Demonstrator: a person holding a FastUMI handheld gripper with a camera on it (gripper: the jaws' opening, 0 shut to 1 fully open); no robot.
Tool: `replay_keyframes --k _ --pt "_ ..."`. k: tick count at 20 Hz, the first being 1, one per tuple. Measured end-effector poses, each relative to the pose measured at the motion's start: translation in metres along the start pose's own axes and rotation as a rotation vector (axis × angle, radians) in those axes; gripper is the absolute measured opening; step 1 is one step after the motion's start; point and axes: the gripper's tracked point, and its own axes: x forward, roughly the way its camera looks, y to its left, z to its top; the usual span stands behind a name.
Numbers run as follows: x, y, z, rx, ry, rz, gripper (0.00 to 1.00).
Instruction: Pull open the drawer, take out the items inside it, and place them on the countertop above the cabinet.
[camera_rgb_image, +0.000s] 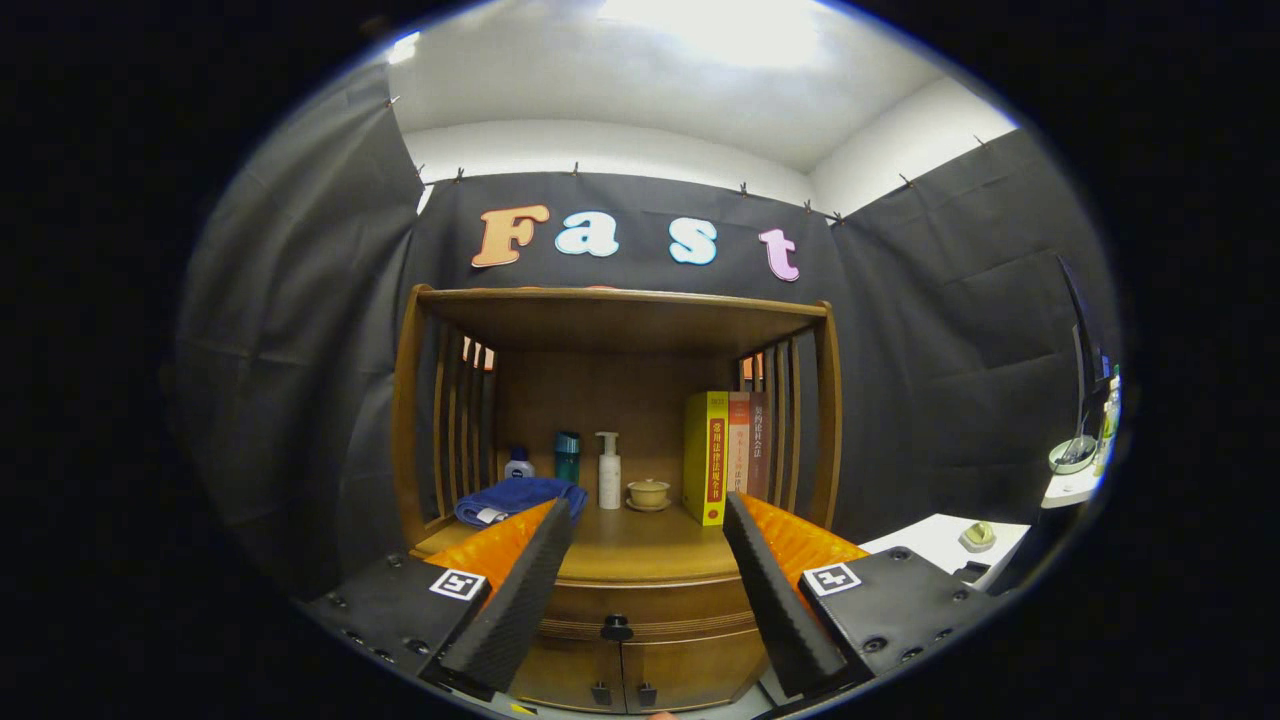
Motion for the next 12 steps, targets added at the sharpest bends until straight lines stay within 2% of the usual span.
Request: replay_keyframes --k 12 --pt "0.0035 -0.0098 0.0006 0.018 0.0 -0.022 0.99"
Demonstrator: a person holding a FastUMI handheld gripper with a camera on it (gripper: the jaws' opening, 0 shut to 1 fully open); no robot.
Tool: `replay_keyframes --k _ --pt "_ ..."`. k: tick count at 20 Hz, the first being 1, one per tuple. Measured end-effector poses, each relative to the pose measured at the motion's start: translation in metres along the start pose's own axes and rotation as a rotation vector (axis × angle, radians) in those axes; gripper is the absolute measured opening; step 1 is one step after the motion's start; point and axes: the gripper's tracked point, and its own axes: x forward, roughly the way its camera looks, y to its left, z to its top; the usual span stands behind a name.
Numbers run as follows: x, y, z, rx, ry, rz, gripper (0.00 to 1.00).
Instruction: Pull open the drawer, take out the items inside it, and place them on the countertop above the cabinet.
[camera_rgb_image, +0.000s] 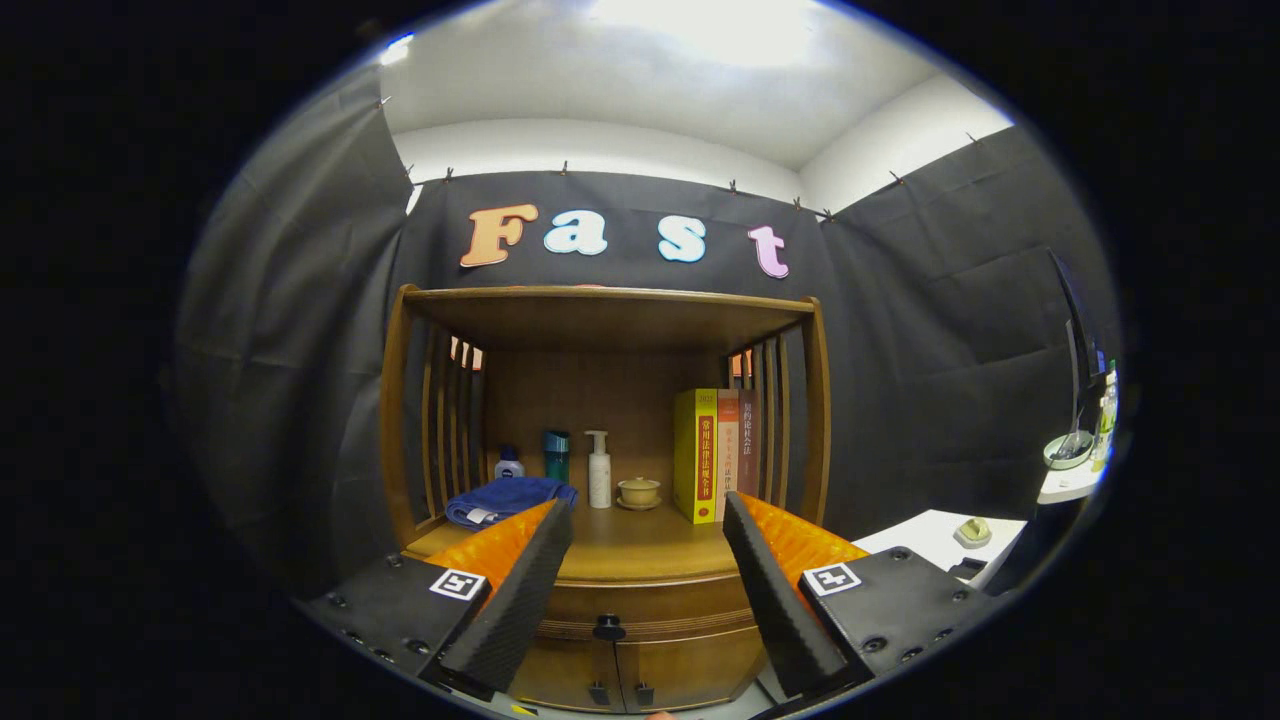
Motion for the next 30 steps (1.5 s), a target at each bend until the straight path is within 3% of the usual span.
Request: replay_keyframes --k 30 --pt "0.0012 0.0001 -0.002 -0.005 0.0 -0.007 0.99"
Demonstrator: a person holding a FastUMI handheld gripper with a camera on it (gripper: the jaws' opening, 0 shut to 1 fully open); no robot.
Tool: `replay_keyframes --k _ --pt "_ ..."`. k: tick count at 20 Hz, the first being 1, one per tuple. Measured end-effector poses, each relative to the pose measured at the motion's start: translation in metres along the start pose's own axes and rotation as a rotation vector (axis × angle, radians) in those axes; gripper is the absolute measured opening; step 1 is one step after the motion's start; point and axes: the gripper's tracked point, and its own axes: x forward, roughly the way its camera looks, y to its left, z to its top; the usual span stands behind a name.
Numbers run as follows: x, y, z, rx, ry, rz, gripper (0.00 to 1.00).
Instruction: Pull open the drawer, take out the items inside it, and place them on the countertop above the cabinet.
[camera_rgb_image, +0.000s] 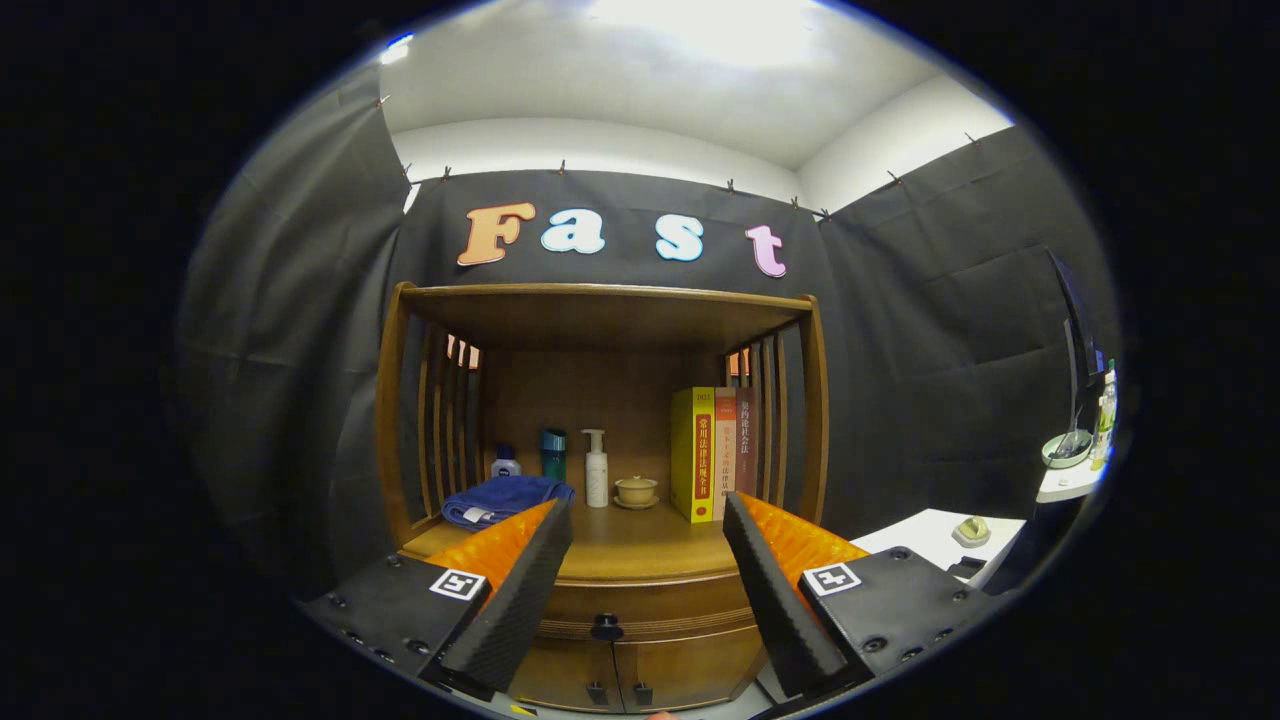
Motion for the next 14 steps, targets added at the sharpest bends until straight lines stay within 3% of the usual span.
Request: replay_keyframes --k 14 --pt "-0.0001 -0.0001 -0.002 -0.006 0.002 0.0 0.99"
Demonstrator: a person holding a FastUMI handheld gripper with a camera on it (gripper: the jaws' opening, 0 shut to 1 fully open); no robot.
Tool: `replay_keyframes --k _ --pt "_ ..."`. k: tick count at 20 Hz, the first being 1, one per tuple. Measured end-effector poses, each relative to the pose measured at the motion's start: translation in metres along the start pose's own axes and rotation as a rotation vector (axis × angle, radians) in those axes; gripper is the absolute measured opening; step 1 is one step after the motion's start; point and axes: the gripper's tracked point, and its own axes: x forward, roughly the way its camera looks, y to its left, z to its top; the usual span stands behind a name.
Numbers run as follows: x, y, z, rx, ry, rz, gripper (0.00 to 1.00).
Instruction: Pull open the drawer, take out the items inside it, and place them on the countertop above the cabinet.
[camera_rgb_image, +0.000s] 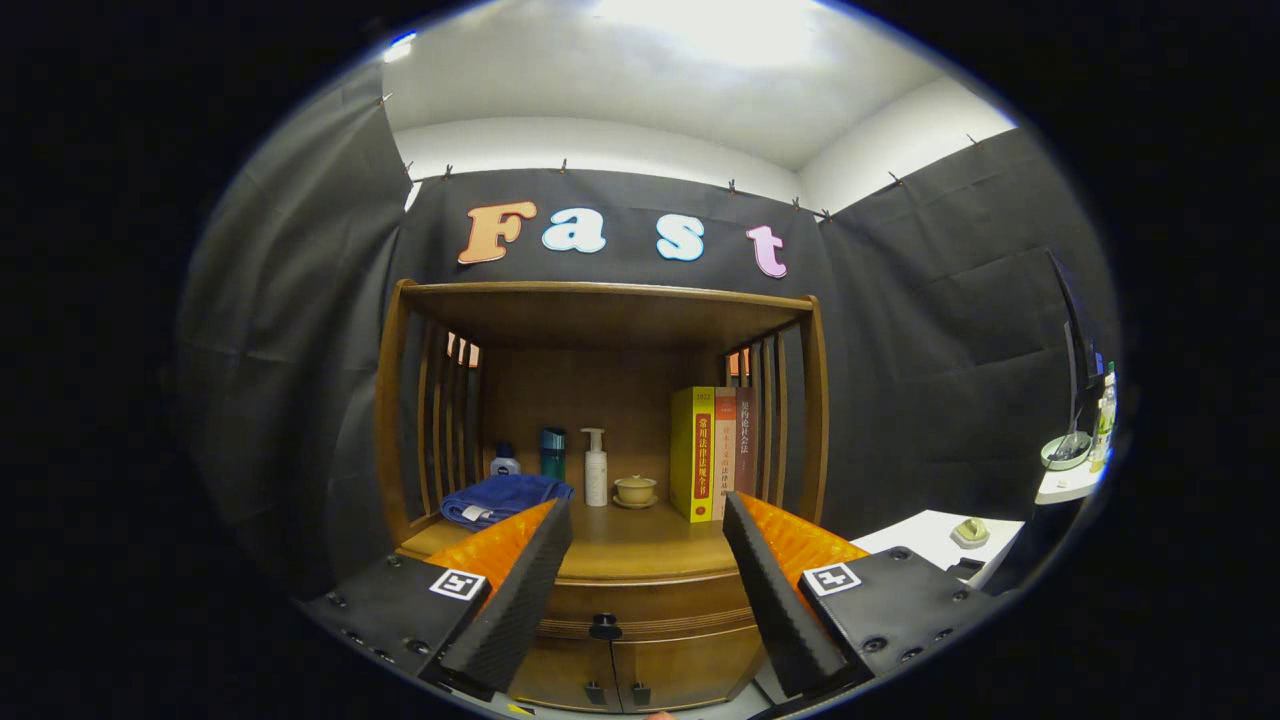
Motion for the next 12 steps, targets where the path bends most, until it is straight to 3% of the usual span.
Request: replay_keyframes --k 12 --pt "0.0006 -0.0049 0.0016 0.005 -0.009 -0.022 0.99"
